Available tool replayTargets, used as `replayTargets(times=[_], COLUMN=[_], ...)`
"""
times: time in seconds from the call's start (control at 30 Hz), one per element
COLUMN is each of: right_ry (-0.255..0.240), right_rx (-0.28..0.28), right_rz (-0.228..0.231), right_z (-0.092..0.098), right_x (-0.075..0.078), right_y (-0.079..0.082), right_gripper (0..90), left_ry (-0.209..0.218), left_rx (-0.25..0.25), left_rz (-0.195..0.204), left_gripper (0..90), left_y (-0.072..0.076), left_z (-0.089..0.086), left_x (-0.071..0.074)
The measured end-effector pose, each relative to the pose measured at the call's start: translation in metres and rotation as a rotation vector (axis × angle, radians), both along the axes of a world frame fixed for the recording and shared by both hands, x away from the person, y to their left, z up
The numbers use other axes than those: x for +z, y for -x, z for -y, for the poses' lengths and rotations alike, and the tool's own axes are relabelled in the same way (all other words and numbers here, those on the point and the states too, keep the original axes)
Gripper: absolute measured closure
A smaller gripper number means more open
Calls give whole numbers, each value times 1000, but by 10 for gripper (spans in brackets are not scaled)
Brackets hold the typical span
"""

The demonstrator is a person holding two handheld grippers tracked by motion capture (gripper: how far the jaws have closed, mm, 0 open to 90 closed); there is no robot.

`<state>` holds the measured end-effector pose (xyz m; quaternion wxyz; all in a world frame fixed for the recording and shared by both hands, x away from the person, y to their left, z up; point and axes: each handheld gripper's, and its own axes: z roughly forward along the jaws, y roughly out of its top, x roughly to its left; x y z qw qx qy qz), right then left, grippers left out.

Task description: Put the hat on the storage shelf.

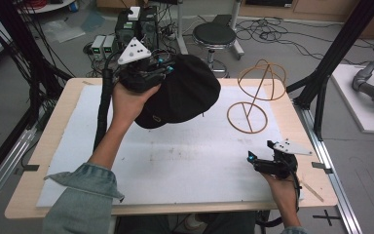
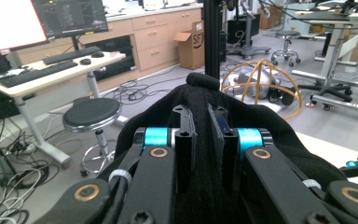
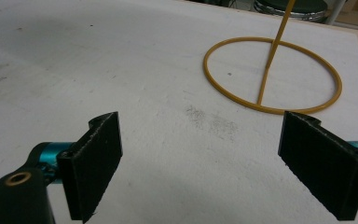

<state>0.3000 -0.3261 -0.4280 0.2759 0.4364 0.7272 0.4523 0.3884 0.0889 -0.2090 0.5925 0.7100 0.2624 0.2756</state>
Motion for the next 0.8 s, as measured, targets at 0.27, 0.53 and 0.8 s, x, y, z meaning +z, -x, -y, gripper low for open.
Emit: replayTargets(times=[0.27,0.53,0.8], right_ry=[-10,-19,-30], right_rx=[-4,-5,3], right_rz=[2,4,-6], right_z=[2,5,6], right_x=[1,0,-2], right_y=[1,1,-1], right_gripper=[133,133,133], left_ry=[19,31,52], left_rx=[-31,-60,-74], left_rz=[12,6,6], left_gripper=[821,821,821], left_y=[-12,-24,-34], left_z=[27,47,62], left_x=[8,12,22])
